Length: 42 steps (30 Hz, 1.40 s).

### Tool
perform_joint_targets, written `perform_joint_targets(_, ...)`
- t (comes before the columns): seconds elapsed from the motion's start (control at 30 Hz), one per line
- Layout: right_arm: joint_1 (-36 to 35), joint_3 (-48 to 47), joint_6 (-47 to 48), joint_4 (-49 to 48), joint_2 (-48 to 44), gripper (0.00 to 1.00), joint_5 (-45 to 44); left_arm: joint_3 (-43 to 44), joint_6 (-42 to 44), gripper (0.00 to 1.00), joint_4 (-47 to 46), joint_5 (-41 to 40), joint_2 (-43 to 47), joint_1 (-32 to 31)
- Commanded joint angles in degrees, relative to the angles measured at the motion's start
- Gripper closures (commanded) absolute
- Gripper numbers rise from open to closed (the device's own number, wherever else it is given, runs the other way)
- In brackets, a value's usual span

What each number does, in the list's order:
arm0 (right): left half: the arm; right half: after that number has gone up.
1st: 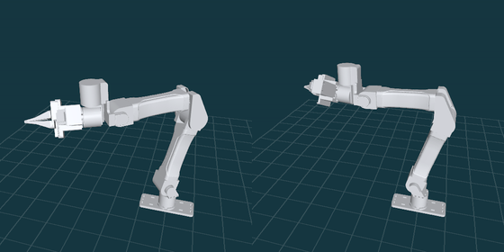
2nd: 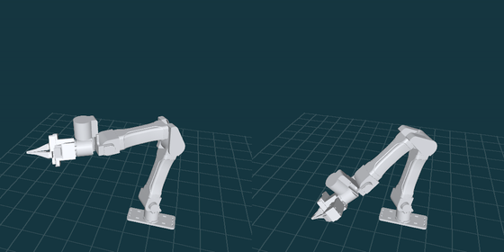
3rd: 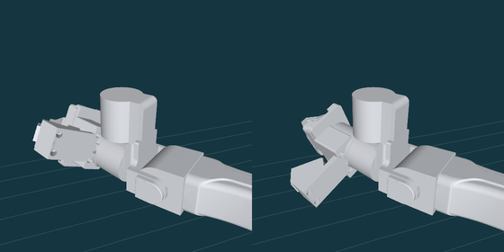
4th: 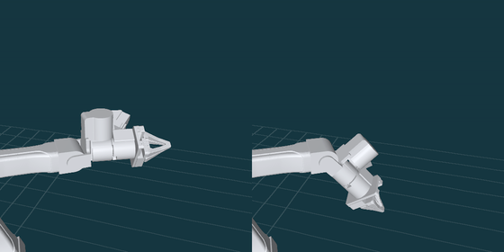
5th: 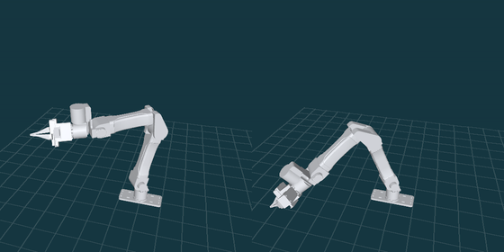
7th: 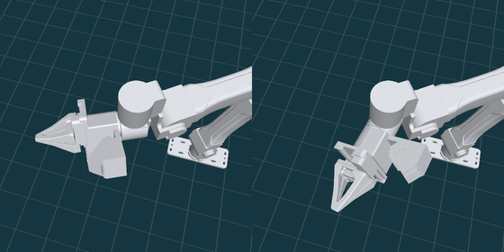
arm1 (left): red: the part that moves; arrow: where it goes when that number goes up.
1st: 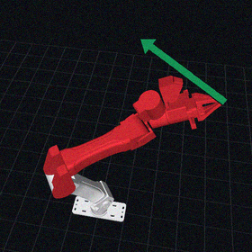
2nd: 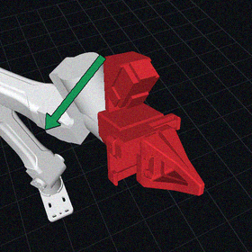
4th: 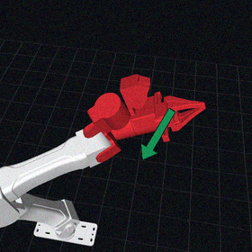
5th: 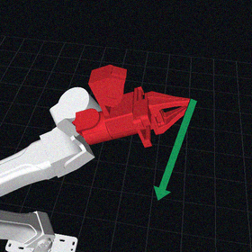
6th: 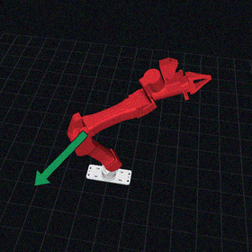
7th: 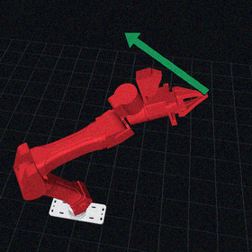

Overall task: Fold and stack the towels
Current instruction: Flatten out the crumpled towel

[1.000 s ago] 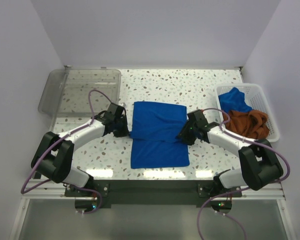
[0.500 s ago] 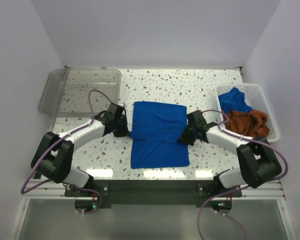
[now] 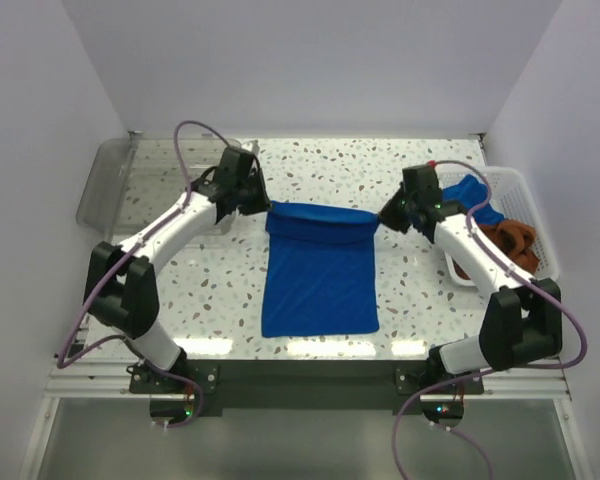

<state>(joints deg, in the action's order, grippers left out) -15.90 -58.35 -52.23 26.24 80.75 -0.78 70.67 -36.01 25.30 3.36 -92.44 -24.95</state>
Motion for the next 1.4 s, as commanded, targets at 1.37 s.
perform_joint_targets(1.37,7.99,-63.13,27.36,-19.04,43.54,1.00,10.61,45.19,0.77,1.00,-25.39,11.85,-34.57,15.90)
